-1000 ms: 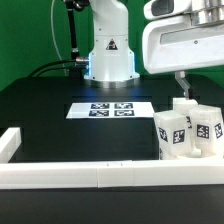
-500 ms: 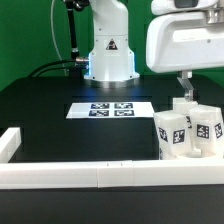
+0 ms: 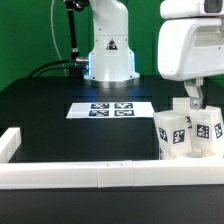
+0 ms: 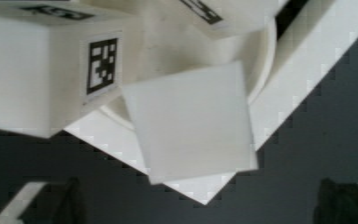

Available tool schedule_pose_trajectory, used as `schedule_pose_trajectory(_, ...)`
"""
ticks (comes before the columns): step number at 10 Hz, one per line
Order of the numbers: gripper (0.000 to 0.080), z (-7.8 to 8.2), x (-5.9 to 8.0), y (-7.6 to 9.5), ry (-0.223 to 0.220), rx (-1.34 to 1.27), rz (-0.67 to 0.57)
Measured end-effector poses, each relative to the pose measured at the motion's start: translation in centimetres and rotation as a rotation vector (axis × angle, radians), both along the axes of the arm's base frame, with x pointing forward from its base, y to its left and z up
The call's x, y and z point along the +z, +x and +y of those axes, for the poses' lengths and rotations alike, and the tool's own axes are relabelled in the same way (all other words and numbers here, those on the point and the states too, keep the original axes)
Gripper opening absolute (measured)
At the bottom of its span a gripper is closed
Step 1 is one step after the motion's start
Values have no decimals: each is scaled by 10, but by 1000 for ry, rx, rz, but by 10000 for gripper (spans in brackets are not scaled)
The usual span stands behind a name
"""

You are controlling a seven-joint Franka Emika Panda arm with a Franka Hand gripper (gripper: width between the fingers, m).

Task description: Assemble stool

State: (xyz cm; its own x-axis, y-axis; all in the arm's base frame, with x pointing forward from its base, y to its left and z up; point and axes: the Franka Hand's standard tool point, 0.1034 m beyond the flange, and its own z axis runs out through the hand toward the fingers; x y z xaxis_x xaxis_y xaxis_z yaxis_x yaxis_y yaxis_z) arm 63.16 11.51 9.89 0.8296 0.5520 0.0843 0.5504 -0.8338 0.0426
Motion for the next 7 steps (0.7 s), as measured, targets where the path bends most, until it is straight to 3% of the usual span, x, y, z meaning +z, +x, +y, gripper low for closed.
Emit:
schedule_pose_trajectory(2,649,5,-21,-6,-6,0,26)
schedule_pose_trajectory(6,623,3,-23,-6,-1,-55,24)
schedule_pose_trajectory(7,448,3,-23,-6,6,-142,25)
